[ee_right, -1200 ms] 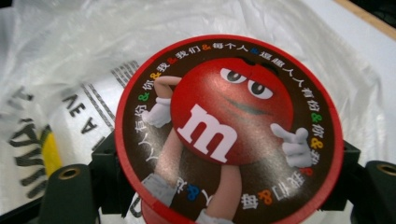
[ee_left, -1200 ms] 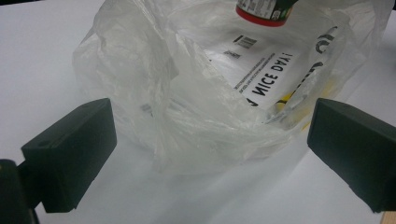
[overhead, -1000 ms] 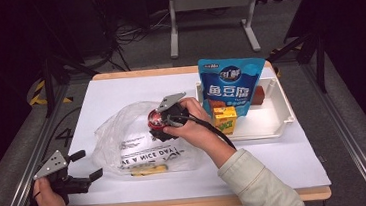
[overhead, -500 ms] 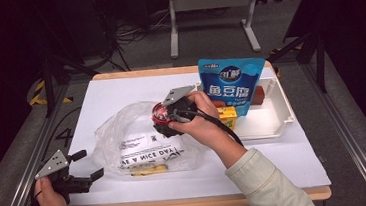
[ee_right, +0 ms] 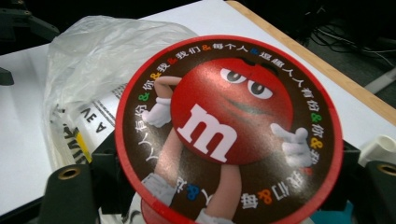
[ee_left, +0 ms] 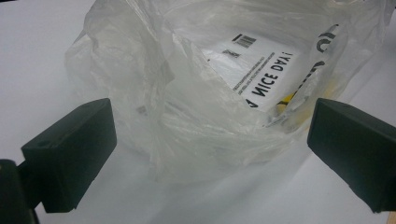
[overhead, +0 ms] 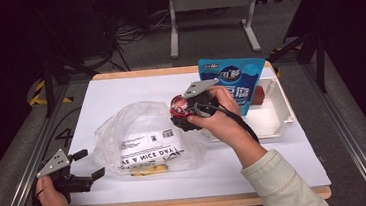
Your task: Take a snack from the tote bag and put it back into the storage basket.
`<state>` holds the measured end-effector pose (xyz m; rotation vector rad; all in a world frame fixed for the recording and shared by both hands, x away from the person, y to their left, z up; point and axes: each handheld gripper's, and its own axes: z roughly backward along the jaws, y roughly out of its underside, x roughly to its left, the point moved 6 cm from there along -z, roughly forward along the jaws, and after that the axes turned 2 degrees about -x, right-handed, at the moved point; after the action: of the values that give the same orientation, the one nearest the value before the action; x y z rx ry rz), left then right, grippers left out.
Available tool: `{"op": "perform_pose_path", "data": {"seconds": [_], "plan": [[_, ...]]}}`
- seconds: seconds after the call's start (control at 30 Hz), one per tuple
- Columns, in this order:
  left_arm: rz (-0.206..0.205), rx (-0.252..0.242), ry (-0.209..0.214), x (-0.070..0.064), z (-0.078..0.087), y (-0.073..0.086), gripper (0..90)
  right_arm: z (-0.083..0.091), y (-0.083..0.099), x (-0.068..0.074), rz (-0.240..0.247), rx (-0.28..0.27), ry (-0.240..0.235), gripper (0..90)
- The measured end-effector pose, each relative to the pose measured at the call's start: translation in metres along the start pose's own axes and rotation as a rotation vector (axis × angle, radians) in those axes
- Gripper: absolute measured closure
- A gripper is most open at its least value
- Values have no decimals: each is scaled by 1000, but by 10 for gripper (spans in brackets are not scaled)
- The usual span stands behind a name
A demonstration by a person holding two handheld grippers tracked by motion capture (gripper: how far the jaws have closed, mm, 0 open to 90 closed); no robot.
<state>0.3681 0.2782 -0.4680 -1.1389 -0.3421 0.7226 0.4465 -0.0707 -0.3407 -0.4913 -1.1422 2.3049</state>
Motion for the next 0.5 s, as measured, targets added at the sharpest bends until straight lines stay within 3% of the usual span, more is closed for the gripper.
{"op": "perform_pose_path", "data": {"seconds": [0.5], "plan": [[-2,4,2,0,-2,-1,19,52,17,-41,-79,-27,101,261]]}}
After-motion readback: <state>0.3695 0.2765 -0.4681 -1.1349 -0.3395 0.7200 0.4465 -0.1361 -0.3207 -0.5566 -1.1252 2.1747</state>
